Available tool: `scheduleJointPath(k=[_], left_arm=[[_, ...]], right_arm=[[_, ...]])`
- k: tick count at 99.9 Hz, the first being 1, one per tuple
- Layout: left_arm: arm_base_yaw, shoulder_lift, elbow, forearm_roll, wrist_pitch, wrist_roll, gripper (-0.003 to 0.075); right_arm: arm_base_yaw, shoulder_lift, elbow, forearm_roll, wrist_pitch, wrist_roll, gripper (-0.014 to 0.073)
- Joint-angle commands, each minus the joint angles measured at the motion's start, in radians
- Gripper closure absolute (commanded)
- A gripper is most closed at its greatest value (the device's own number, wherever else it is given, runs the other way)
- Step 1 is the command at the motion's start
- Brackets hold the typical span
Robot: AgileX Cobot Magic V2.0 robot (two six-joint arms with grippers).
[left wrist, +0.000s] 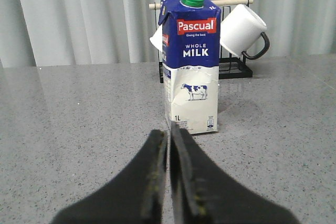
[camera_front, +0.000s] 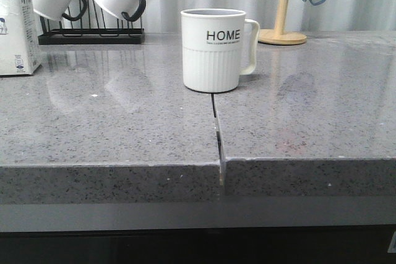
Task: Place milk next to cup
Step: 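Release the mug and withdraw the right gripper, then move the left gripper to the Pascual milk carton and close around it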
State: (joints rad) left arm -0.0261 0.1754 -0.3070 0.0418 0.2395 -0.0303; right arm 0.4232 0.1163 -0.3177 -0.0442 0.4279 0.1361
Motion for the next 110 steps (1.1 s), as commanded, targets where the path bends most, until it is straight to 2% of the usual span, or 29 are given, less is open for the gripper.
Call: scheduleJointPath(k=[1,4,9,14,19,35,43,55,79,110], left_arm=[[0.0,0.098,-0.09,0.001,-0.06,-0.004,0.0528],[0.0,0.124,-0.104,0.001,-0.065,-0.004,0.0448],[0.0,0.166,-0.124,0.001,-0.093,-0.004,0.026],[0.0,0.207,-0.136,0.001,-0.143,-0.004,0.0108],[0.0,0.25,-0.141,0.001,-0.198,-0.004,0.0001],[0.0,0.396,-0.176,-0.034,-0.306,-0.008,0.0097],[0.0,0.468,-0.199,-0.052,-0.351,-0.008,0.0119],[-0.021,0.595,-0.25,-0.052,-0.375,-0.009,0.012],[-0.14,0.816,-0.37,-0.052,-0.456,-0.009,0.0122],[-0.143,1.054,-0.523,-0.058,-0.45,-0.009,0.0122]], right_arm=[[-0.001,0.012,-0.024,-0.013,-0.077,-0.008,0.0662],[-0.001,0.012,-0.024,-0.013,-0.077,-0.008,0.0662],[-0.001,0.012,-0.024,-0.013,-0.077,-0.008,0.0662],[-0.001,0.012,-0.024,-0.013,-0.077,-0.008,0.0662],[-0.001,0.012,-0.024,-0.013,-0.077,-0.008,0.0662],[-0.001,0.012,-0.024,-0.013,-0.077,-0.008,0.0662],[-0.001,0.012,-0.024,-0.013,-0.077,-0.008,0.0662],[-0.001,0.012,-0.024,-0.013,-0.077,-0.008,0.0662],[-0.001,0.012,-0.024,-0.013,-0.077,-0.008,0.0662],[-0.001,0.012,-0.024,-0.013,-0.077,-0.008,0.0662]])
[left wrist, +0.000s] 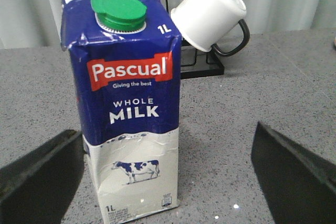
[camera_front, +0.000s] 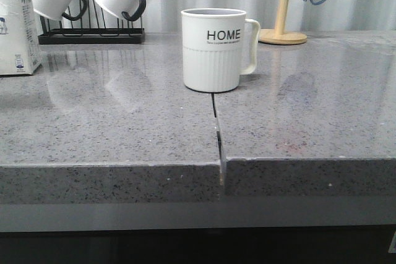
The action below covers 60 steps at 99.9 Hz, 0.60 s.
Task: Place milk next to cup
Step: 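Move the left gripper to the Pascual milk carton and close around it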
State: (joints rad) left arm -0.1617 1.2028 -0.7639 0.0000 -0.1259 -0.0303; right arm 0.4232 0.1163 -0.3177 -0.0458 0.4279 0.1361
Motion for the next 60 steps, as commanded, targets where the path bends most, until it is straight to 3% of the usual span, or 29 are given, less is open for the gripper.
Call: scheduleJointPath(k=[1,21,60], left_arm=[[-0.007,0.034,-0.068,-0.016,-0.086,-0.009,0.0122],[0.037,0.074,-0.093,-0.085,-0.089,-0.009,0.0124],[0.051,0.125,-0.093,-0.081,-0.141,-0.009,0.0124]], right_arm=[[-0.001,0.012,-0.024,-0.012,-0.077,-0.008,0.0662],[-0.001,0.012,-0.024,-0.012,-0.077,-0.008,0.0662],[-0.001,0.012,-0.024,-0.012,-0.077,-0.008,0.0662]])
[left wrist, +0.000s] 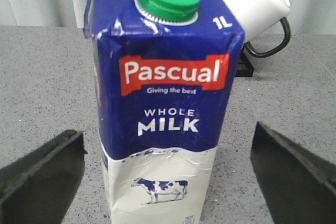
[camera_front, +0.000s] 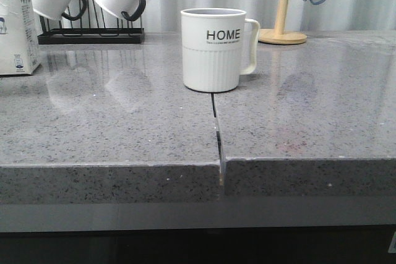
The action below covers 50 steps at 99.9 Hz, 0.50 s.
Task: Place milk next to cup
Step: 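Move the left gripper to the Pascual milk carton and close around it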
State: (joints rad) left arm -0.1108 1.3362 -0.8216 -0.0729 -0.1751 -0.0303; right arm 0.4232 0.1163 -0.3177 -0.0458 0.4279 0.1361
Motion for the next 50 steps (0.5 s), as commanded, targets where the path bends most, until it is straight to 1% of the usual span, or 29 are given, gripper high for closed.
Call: scheduleJointPath(k=[1,32,50], left_arm=[[0.0,-0.008,-0.035,-0.008,-0.092,-0.009,0.0124],[-0.002,0.037,-0.037,-0.008,-0.174,-0.009,0.0124],[-0.008,0.064,-0.067,-0.008,-0.174,-0.01,0.0124]], right_arm=[[-0.001,0.012,-0.024,-0.012,-0.077,-0.008,0.0662],[-0.001,0.012,-0.024,-0.012,-0.077,-0.008,0.0662],[-0.001,0.012,-0.024,-0.012,-0.077,-0.008,0.0662]])
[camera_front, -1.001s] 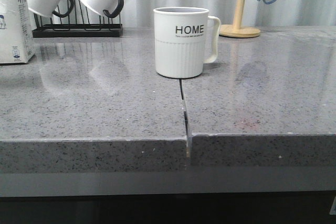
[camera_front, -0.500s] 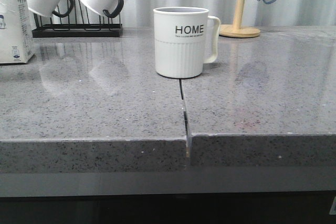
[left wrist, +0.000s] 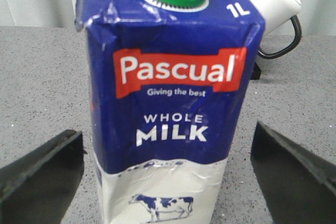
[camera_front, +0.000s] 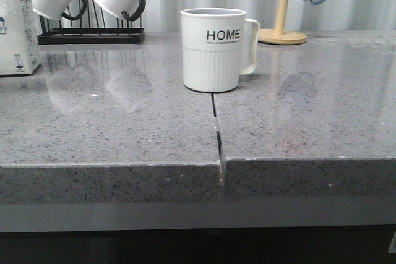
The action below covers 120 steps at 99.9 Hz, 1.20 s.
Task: Place milk next to cup
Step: 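Move the left gripper to the Pascual milk carton and close around it, then lift the milk carton with the left gripper and carry it toward the mug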
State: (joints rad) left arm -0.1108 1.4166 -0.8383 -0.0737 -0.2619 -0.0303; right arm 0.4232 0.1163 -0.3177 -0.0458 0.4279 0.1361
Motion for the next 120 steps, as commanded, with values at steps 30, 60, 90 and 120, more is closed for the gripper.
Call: scheduleJointPath(k=[30,60,90,120], left_arm=[[-0.007,0.049,-0.116,-0.012,-0.091,-0.01,0.0124],[0.004,0.12,-0.161,-0.012,-0.193,-0.01,0.0213],[0.004,0.123,-0.161,-0.012,-0.228,-0.01,0.0635],[-0.05,0.021,-0.146,-0.01,-0.228,-0.006,0.0635]], right_arm=[[-0.001,0.012,-0.024,-0.012,-0.077,-0.008,0.0662],[-0.001,0.012,-0.024,-0.012,-0.077,-0.008,0.0662],[-0.001,0.012,-0.024,-0.012,-0.077,-0.008,0.0662],[-0.001,0.012,-0.024,-0.012,-0.077,-0.008,0.0662]])
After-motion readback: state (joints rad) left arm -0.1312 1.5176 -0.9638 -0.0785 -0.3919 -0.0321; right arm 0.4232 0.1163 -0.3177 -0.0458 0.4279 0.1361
